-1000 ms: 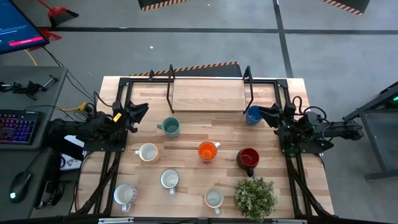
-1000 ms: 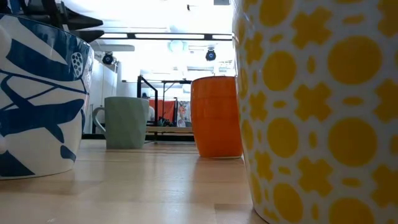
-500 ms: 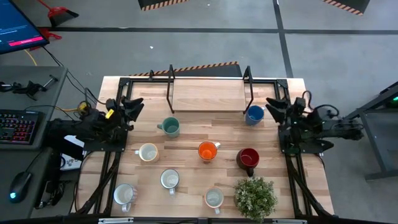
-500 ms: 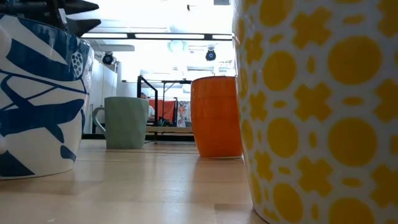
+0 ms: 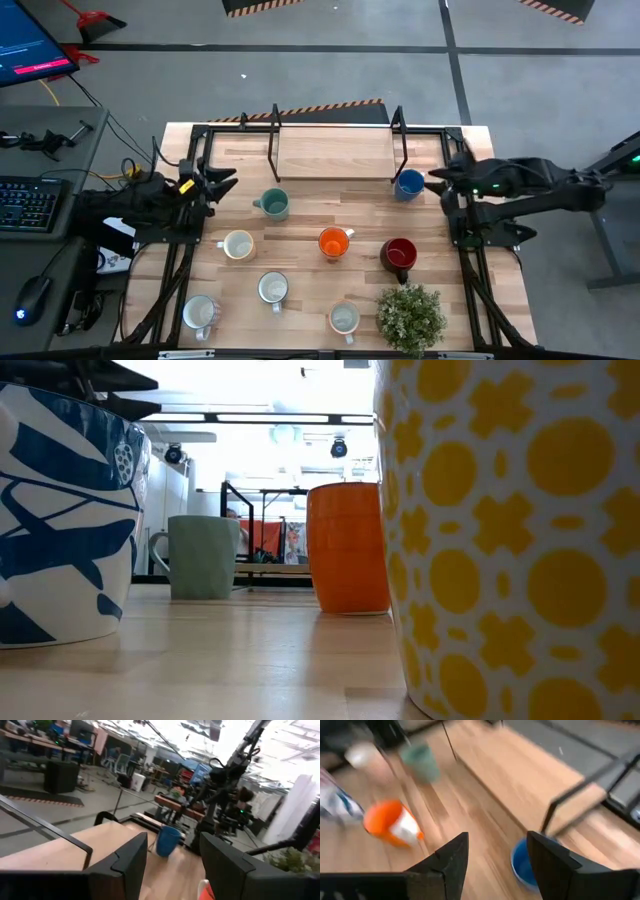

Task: Place coffee mugs
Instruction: Put the blue mug on the shelf

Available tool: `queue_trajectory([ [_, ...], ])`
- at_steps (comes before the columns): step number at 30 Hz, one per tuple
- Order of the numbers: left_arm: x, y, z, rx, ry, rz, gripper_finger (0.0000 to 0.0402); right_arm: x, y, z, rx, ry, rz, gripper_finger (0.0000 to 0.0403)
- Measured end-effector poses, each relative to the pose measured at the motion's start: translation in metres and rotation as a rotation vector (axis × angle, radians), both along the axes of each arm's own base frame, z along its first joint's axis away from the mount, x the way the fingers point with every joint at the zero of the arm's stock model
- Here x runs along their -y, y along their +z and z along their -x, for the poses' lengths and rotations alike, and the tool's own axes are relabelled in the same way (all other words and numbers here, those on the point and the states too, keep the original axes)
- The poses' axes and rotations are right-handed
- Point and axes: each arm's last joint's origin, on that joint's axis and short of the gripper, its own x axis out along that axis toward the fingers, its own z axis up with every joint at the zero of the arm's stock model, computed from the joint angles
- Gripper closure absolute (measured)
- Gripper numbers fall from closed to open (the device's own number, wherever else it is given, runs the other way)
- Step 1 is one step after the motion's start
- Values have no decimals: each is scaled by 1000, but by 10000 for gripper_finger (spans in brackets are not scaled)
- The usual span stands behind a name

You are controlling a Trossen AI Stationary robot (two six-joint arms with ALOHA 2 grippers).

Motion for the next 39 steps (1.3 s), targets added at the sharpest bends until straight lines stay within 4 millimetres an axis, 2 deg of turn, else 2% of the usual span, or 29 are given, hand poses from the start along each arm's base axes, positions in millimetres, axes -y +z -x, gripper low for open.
queue_trajectory([
  [5, 0, 0, 0, 0, 1, 0, 229, -1, 3, -22, -218, 5, 11, 217],
  [12, 0, 4, -6, -63, 2, -2, 229, 3, -23, -48, -471, -13, -19, 217],
  [20, 1, 20, -14, -100, 2, -4, 229, 28, -42, -67, -563, -126, -122, 217],
  [29, 1, 20, -22, -148, 3, -3, 229, 57, -65, -100, -624, -84, -142, 217],
  [39, 1, 20, -23, -157, 4, 0, 229, 68, -92, -123, -701, -111, -219, 217],
])
